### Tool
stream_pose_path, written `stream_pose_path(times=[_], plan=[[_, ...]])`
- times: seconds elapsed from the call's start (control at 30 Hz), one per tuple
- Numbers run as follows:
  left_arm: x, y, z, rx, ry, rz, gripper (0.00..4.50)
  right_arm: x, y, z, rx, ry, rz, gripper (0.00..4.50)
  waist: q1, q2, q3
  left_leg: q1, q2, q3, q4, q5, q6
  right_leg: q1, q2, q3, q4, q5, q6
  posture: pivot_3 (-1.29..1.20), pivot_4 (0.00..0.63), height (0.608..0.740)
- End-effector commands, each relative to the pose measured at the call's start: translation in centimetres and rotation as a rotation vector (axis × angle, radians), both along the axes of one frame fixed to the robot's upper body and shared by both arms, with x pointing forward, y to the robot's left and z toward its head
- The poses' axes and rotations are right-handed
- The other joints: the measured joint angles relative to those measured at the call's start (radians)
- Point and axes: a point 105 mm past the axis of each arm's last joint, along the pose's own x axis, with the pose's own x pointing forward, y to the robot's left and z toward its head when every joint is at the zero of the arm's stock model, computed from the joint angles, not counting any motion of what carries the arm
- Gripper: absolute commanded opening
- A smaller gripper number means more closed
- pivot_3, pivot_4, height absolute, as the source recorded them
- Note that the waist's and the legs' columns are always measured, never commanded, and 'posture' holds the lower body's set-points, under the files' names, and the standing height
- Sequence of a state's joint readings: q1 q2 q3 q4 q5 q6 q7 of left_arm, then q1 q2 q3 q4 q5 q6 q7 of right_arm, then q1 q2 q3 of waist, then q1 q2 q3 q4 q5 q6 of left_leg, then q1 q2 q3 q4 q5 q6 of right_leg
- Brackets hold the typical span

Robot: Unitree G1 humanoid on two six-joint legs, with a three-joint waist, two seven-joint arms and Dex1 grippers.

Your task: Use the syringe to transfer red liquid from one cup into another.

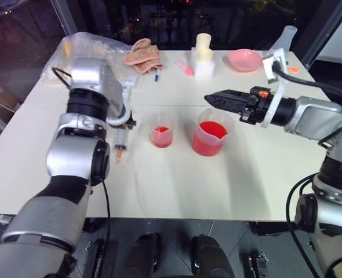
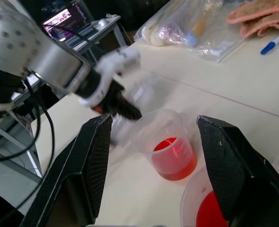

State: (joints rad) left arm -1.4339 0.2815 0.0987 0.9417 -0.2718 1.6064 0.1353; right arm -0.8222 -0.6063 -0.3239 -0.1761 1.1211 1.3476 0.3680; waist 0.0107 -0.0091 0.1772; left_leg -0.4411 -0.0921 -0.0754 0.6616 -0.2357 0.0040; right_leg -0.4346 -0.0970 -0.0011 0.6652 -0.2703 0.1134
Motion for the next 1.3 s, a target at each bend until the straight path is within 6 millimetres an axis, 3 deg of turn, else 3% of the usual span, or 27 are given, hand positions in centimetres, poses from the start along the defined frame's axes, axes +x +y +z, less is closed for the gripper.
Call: stream_pose_path(times=[0.03, 0.3, 0.37, 0.43, 0.63, 0.7, 0.8, 0.9, 0.97, 1.03, 1.17, 1.3], plan=[[-0.2, -0.2, 0.8, -0.001, 0.024, 0.03, 1.52, -0.7, 0.1, 1.2, 0.018, -0.064, 0.006, 2.94, -0.001, 0.0, 0.0, -0.001, 0.0, 0.0, 0.0, 0.0, 0.0, -0.001, 0.0, 0.0, 0.0, 0.0, 0.0, 0.0, 0.15, 0.74], [-0.5, 0.3, -0.3, 0.036, 0.063, 0.075, 1.52, -0.7, 0.1, 1.2, 0.022, -0.069, -0.004, 2.94, 0.0, 0.0, 0.0, -0.002, 0.0, 0.0, 0.0, 0.0, -0.001, -0.003, 0.0, 0.0, 0.001, 0.0, 0.0, 0.0, 0.15, 0.74], [-0.5, 0.6, -0.4, 0.048, 0.06, 0.088, 2.49, -0.7, 0.1, 1.1, 0.022, -0.067, -0.007, 2.99, 0.0, 0.0, 0.0, -0.002, 0.0, 0.0, 0.0, 0.0, -0.001, -0.003, 0.0, 0.0, 0.001, 0.0, 0.0, 0.0, 0.15, 0.74], [-0.4, 0.9, -0.3, 0.056, 0.046, 0.098, 3.11, -0.7, 0.1, 1.1, 0.021, -0.067, -0.009, 2.99, 0.0, 0.0, 0.0, -0.002, 0.0, 0.0, 0.0, 0.0, -0.001, -0.003, 0.0, 0.0, 0.001, 0.0, 0.001, 0.0, 0.15, 0.74], [0.4, 0.2, 1.2, -0.058, -0.058, 0.116, 4.48, -0.7, 0.1, 1.1, 0.022, -0.069, -0.008, 2.99, 0.0, 0.0, 0.0, -0.002, 0.0, 0.0, 0.0, 0.001, -0.001, -0.003, 0.0, 0.0, 0.001, 0.001, 0.001, 0.0, 0.15, 0.74], [0.7, 0.4, 2.0, -0.113, -0.117, 0.142, 4.48, -0.7, 0.1, 1.1, 0.022, -0.07, -0.008, 2.99, -0.001, 0.0, 0.0, -0.002, 0.0, 0.0, 0.0, 0.001, -0.001, -0.003, 0.0, 0.0, 0.001, 0.001, 0.001, 0.0, 0.15, 0.74], [1.3, 0.8, 5.4, -0.149, -0.351, 0.136, 4.48, -0.8, 0.1, 1.1, 0.021, -0.074, -0.005, 2.99, -0.004, 0.0, 0.0, -0.002, 0.0, 0.001, 0.0, 0.001, -0.001, -0.003, 0.0, 0.001, 0.002, 0.001, 0.0, 0.0, 0.15, 0.74], [1.6, 0.8, 10.8, -0.216, -0.735, 0.067, 4.48, -1.0, 0.4, 1.0, 0.01, -0.083, 0.008, 2.99, -0.003, 0.0, 0.0, -0.003, 0.0, 0.001, 0.0, 0.001, -0.002, -0.003, 0.0, 0.001, 0.002, 0.001, 0.0, 0.0, 0.15, 0.74], [1.1, 1.5, 12.7, -0.272, -0.897, 0.045, 4.48, -1.2, 0.4, 0.8, -0.002, -0.083, 0.015, 2.99, -0.001, 0.0, 0.0, -0.003, 0.001, 0.001, 0.0, 0.001, -0.002, -0.003, 0.0, 0.001, 0.001, 0.001, 0.0, 0.0, 0.15, 0.74], [0.5, 2.4, 12.2, -0.335, -0.936, 0.051, 4.48, -1.3, 0.5, 0.8, -0.015, -0.083, 0.026, 2.99, -0.001, 0.001, -0.001, -0.002, 0.0, 0.001, 0.0, 0.001, -0.002, -0.003, 0.0, 0.001, 0.001, 0.001, 0.0, 0.0, 0.15, 0.74], [-0.5, 4.7, 9.8, -0.148, -0.938, 0.02, 4.48, -2.0, 0.4, 0.6, -0.071, -0.082, 0.066, 2.99, -0.004, 0.003, -0.002, 0.0, 0.0, 0.001, 0.0, 0.001, -0.002, -0.001, 0.0, 0.001, 0.001, 0.001, 0.0, 0.0, 0.15, 0.74], [-2.1, 4.6, 11.6, -0.031, -1.132, -0.152, 4.48, -3.5, -0.1, -0.1, -0.18, -0.111, 0.136, 2.99, 0.001, 0.001, -0.001, -0.001, 0.001, 0.001, 0.001, 0.001, -0.002, -0.001, 0.001, 0.001, 0.001, 0.001, 0.0, 0.0, 0.15, 0.74]])
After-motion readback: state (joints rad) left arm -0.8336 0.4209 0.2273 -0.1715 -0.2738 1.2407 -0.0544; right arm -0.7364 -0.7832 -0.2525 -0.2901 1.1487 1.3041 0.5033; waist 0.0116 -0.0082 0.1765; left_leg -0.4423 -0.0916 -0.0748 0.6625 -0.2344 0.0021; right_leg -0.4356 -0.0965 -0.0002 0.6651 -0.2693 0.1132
